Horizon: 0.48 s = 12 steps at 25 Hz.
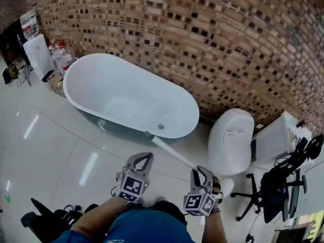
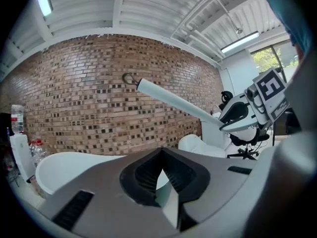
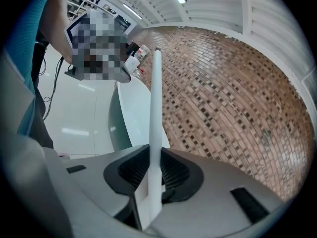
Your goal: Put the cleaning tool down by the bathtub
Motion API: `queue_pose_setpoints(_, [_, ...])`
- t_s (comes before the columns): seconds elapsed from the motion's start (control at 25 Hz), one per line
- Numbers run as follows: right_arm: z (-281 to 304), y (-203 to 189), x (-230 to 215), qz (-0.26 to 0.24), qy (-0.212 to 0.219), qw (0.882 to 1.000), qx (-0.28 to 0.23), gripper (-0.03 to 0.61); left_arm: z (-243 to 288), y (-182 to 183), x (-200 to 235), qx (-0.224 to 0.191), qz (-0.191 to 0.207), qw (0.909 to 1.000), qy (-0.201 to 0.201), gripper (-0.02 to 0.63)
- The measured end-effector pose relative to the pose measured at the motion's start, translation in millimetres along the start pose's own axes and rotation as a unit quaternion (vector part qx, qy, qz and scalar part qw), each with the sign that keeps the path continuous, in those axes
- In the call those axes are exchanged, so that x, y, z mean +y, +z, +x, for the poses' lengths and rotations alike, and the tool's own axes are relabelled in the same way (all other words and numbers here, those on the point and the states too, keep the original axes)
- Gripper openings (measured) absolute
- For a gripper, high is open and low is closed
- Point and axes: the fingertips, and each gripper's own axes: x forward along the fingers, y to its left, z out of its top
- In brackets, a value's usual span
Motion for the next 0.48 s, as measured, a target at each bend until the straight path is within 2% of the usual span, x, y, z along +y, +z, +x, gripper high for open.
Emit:
queue_pose_setpoints(0.24, [60.2, 34.3, 19.7, -0.035, 0.056, 0.997, -0.032, 0.092, -5.0, -19.3, 44.3, 0.016, -0.015, 0.9976, 0.065, 0.000])
queue_pose_setpoints(0.36, [85.0, 47.4, 22.4, -0.035, 0.083, 0.995, -0.049, 0.092, -4.5, -24.3, 64.8, 0.033, -0.006, 0.9949, 0.095, 0.000])
queue_pose_setpoints(0.48, [108.5, 60.1, 25.8, -0.038, 0.108, 0.991, -0.063, 0.092, -0.3, -23.1, 85.4, 0.037, -0.021, 0.9910, 0.127, 0.000])
